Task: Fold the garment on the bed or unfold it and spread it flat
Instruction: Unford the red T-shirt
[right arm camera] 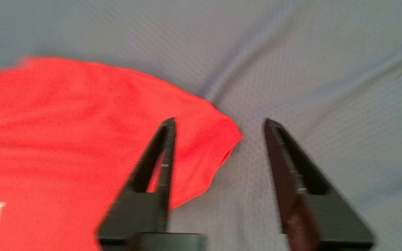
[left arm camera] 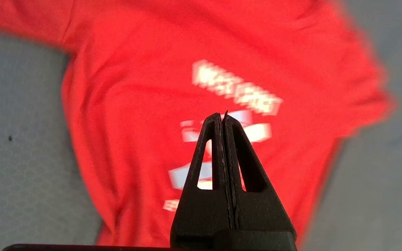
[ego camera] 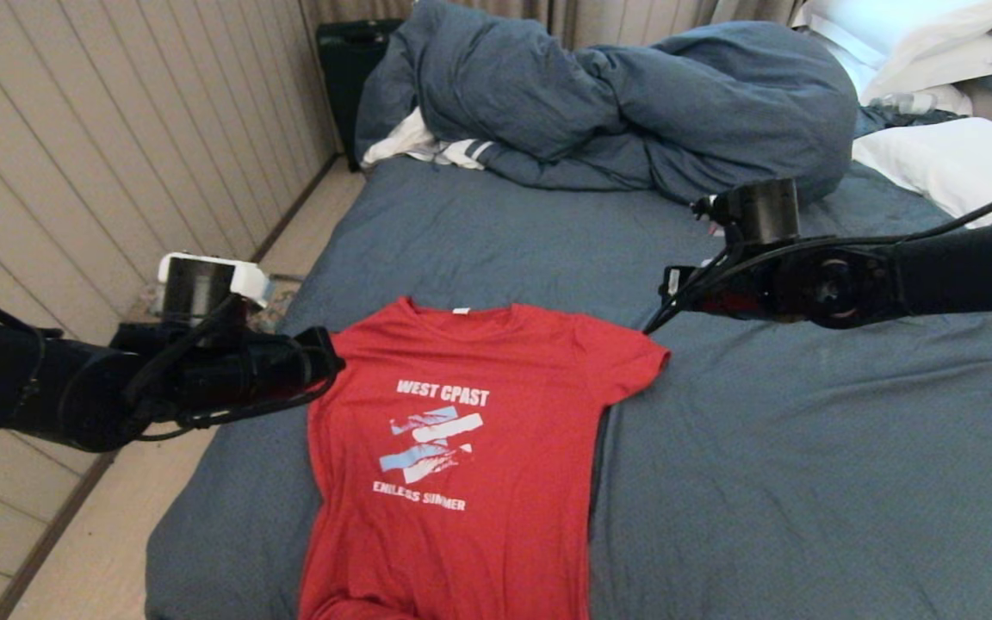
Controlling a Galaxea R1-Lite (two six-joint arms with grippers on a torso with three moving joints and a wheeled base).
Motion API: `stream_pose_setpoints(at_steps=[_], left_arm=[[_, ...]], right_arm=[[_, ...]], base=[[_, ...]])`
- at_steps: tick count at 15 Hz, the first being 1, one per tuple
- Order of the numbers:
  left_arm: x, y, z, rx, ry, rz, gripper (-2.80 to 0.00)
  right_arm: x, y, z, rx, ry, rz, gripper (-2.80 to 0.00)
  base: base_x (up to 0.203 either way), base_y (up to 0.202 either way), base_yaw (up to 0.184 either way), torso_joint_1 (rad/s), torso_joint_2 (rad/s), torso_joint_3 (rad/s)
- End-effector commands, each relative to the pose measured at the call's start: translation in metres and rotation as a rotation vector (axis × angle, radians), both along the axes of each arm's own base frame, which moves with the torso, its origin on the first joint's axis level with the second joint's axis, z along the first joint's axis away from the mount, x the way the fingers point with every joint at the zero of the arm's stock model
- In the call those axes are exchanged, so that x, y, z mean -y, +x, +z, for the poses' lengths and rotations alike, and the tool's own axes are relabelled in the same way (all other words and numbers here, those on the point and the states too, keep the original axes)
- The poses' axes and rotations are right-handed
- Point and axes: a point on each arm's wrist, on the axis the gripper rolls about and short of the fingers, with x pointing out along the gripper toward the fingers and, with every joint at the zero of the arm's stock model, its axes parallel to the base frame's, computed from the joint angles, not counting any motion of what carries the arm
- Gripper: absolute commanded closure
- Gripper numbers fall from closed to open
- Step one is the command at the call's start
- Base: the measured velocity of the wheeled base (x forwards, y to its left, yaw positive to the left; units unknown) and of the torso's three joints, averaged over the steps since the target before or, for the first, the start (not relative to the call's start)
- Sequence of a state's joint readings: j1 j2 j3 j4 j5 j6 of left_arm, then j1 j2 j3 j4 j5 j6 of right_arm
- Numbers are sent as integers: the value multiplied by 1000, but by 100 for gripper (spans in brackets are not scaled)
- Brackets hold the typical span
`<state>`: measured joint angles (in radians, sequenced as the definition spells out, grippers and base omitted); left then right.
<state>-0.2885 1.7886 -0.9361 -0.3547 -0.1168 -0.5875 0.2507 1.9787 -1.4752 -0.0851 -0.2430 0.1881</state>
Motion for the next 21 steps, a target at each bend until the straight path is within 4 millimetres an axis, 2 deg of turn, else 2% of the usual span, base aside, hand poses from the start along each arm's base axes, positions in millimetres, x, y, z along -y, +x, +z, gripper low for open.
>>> stream_pose_setpoints(at_steps=[1,3,4,5,7,9,11,12,13,15,18,19,21], left_arm=[[-9,-29,45,135,-35,-1,0],[-30,-66,78,248,-19,16,0],[-40,-88,85,282,6,24,0],[-49,-111,82,283,45,24,0],[-59,-149,50,169,137,-10,0],[-55,-172,16,-49,193,-99,0],[-53,-170,-2,-190,182,-100,0],[-51,-166,-9,-237,184,-106,0],[-47,-160,-18,-289,192,-121,0],[-37,-148,-35,-382,221,-168,0],[-19,-140,-61,-497,283,-263,0],[-15,-136,-70,-519,294,-277,0],[-10,-128,-90,-493,305,-276,0]], right_arm=[[2,-41,41,88,23,21,0],[3,-82,48,88,23,53,0],[3,-102,45,72,20,73,0],[3,-121,41,59,21,94,0],[0,-144,30,24,25,131,0],[-9,-154,11,-2,44,169,0],[-16,-157,-5,6,59,197,0],[-18,-152,-12,-6,58,204,0],[-21,-145,-18,-22,54,202,0],[-19,-121,-16,-12,63,154,0],[11,-84,-24,-54,53,-6,0],[24,-77,-24,-79,37,-72,0],[32,-76,-19,-118,-13,-167,0]], base=[[0,0,0,0,0,0],[0,0,0,0,0,0],[0,0,0,0,0,0],[0,0,0,0,0,0],[0,0,0,0,0,0],[0,0,0,0,0,0],[0,0,0,0,0,0],[0,0,0,0,0,0],[0,0,0,0,0,0],[0,0,0,0,0,0],[0,0,0,0,0,0],[0,0,0,0,0,0],[0,0,0,0,0,0]])
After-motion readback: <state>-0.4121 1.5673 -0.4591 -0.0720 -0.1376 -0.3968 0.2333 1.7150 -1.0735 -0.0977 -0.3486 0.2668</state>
